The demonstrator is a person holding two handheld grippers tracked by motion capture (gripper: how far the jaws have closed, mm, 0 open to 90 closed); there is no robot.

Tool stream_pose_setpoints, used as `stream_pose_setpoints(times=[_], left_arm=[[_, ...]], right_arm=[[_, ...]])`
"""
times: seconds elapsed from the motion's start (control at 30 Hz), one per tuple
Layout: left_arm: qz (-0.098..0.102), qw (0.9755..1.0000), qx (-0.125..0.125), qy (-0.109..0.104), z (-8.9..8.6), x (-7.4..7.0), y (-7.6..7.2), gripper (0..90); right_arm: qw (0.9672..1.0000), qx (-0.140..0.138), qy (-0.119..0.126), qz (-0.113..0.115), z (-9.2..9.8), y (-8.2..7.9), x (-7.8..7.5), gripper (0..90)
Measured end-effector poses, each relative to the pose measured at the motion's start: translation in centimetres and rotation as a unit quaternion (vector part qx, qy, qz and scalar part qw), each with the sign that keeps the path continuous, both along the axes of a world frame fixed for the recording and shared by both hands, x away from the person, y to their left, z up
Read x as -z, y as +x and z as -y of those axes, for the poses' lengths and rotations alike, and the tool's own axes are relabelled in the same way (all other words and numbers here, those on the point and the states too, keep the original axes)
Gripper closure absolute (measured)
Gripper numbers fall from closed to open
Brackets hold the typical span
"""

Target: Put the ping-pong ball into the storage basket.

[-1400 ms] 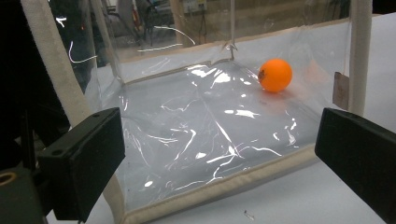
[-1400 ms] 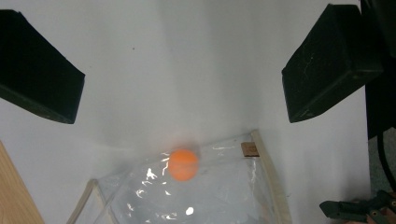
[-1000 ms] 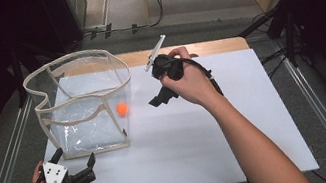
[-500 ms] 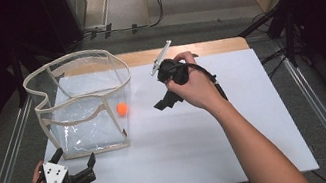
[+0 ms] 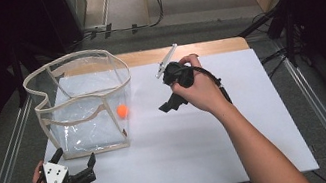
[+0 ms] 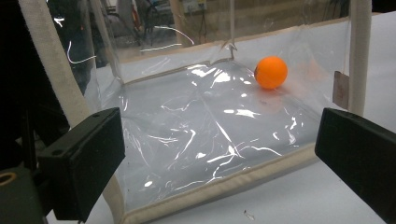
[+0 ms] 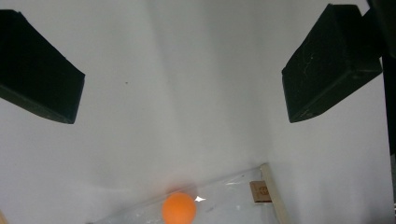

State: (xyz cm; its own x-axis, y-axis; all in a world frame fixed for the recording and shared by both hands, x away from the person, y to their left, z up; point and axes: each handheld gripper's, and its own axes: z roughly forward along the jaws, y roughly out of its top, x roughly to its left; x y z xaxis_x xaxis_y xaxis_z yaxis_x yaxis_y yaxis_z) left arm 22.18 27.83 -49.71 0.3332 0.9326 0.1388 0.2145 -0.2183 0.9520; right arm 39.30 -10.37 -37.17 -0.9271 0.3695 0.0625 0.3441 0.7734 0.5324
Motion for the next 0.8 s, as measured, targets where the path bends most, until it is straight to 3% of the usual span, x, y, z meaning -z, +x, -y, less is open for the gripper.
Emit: stream_pose_setpoints(times=[0.8], left_arm=[[0.001, 1.0000, 0.000, 0.001, 0.0, 0.0, 0.0, 2.1]], right_arm=[[0.9998, 0.016, 0.005, -0.004, 1.7, -0.7, 1.0, 0.0]])
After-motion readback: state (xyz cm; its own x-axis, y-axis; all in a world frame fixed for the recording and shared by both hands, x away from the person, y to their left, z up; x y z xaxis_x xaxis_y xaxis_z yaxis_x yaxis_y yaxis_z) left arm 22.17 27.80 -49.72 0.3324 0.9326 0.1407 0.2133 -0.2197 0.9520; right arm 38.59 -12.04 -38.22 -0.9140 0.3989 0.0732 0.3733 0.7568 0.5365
